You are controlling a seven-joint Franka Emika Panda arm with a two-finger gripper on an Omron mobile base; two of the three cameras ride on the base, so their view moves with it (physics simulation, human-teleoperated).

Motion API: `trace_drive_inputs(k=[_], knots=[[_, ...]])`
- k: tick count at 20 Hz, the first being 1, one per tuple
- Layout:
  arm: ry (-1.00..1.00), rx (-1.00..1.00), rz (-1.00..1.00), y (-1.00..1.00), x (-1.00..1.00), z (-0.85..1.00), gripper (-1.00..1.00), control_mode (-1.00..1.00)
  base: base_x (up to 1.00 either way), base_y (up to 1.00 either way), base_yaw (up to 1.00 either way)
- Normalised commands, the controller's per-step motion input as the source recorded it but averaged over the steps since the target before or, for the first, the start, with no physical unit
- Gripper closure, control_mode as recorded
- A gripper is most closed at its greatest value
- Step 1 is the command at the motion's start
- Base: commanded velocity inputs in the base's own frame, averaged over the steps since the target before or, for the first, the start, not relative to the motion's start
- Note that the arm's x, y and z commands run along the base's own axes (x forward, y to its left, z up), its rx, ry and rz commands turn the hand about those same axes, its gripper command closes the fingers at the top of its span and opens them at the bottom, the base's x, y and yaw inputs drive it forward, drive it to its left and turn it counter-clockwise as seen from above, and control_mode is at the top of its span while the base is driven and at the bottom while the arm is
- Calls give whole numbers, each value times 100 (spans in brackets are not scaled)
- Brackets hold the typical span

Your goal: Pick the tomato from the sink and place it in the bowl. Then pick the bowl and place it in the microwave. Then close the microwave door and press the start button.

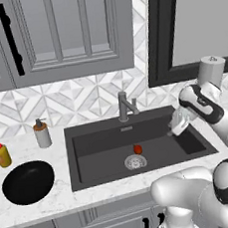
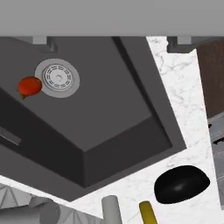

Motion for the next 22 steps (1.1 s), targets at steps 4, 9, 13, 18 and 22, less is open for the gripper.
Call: trace_drive_inputs(k=[4, 9, 13, 18, 22], knots=[[-6, 0, 19, 27, 39, -68, -100, -100, 0, 0, 0], [-9, 4, 48, -8, 31, -49, -100, -100, 0, 0, 0], [-2, 1, 17, 5, 43, -24, -100, -100, 0, 0, 0], [0, 11, 1, -4, 55, -23, -100, -100, 0, 0, 0], [-20, 6, 0, 0, 44, -46, -100, -100, 0, 0, 0]])
